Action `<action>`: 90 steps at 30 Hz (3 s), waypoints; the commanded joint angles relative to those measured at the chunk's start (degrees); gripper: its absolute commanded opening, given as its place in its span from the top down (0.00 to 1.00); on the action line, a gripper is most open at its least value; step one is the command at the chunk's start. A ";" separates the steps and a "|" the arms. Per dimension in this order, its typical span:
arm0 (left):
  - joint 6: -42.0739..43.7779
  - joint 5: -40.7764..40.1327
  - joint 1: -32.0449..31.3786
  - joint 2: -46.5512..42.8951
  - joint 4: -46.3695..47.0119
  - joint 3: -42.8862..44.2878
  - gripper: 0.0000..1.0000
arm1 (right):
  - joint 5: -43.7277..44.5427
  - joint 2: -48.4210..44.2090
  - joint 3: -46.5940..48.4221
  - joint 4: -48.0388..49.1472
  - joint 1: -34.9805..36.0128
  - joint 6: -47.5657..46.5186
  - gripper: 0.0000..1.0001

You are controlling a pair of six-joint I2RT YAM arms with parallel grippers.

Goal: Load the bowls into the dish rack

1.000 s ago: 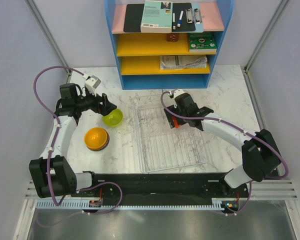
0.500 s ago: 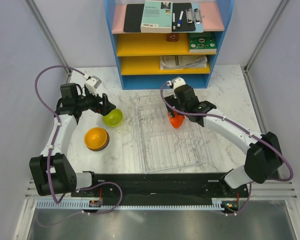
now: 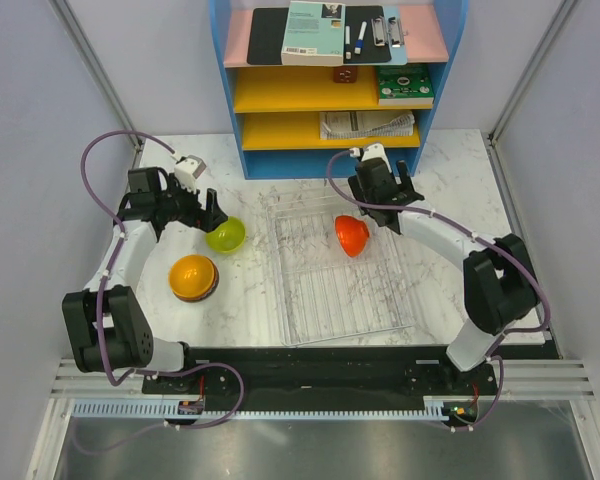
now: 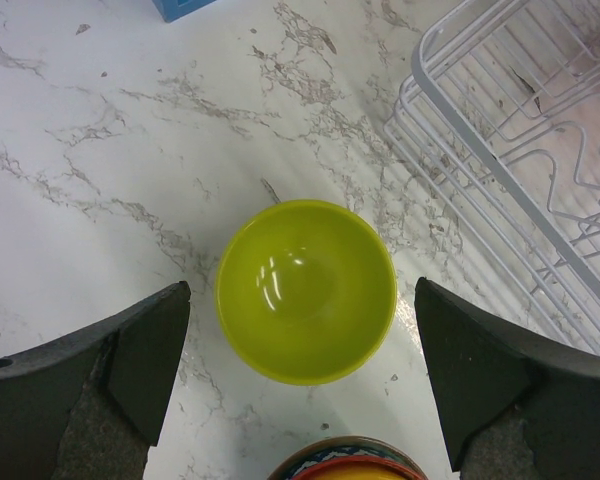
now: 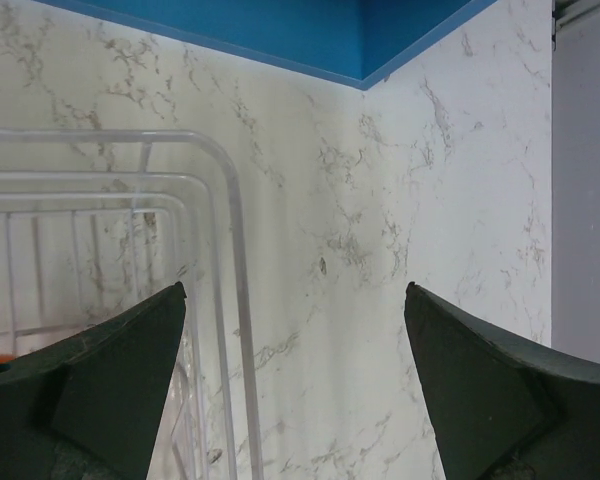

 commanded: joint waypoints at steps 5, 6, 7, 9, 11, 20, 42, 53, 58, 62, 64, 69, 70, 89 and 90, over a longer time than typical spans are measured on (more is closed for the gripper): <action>2.38 0.95 0.16 -0.31 0.43 0.01 0.00 | 2.81 8.86 7.78 5.49 -4.73 0.67 0.03; 2.46 0.95 0.07 -0.31 0.43 -0.07 0.00 | 3.51 10.52 8.48 5.41 -5.26 1.03 0.03; 2.46 0.95 0.07 -0.49 0.43 -0.08 0.00 | 4.04 11.23 9.53 5.41 -6.39 1.64 0.03; 2.55 1.04 0.16 -0.49 0.43 -0.16 0.00 | 4.57 12.46 10.42 5.32 -7.98 2.44 0.03; 2.55 1.30 0.16 -0.57 0.43 -0.34 0.00 | 5.36 12.73 10.51 5.23 -8.77 4.28 0.03; 2.46 2.36 0.07 -0.40 0.17 -0.34 0.00 | 5.89 13.17 11.65 5.14 -11.33 5.78 0.04; 4.22 -1.42 -0.81 2.32 -0.10 0.19 0.00 | 9.14 17.74 17.72 1.45 -12.12 6.04 0.05; 6.24 -5.02 -1.60 5.22 -0.36 -0.08 0.00 | -3.51 13.10 18.25 -1.89 -11.94 6.48 0.06; 8.17 -6.43 -1.69 7.59 -0.36 0.01 0.00 | -9.57 8.00 17.81 -3.91 -11.86 6.48 0.07; 8.79 -8.62 -1.69 9.88 -0.36 0.80 0.00 | -18.08 5.27 17.37 -5.66 -11.77 6.22 0.07; 9.23 -10.11 -1.69 11.02 -0.10 1.07 0.00 | -21.35 3.78 17.10 -6.98 -11.50 6.04 0.07; 9.06 -13.02 -1.78 13.92 0.87 2.12 0.00 | -28.64 -0.18 16.58 -9.44 -9.67 5.69 0.08; 9.23 -13.89 -1.95 14.36 1.31 2.21 0.00 | -28.83 -0.79 16.57 -9.62 -9.22 5.51 0.08; 8.53 -14.08 -4.15 18.76 -0.62 7.90 0.98 | -44.00 -5.37 20.79 -16.48 -5.44 3.93 0.03; 7.83 -13.73 -4.24 18.67 -1.67 9.14 0.98 | -45.34 -5.37 20.88 -16.57 -5.35 4.37 0.03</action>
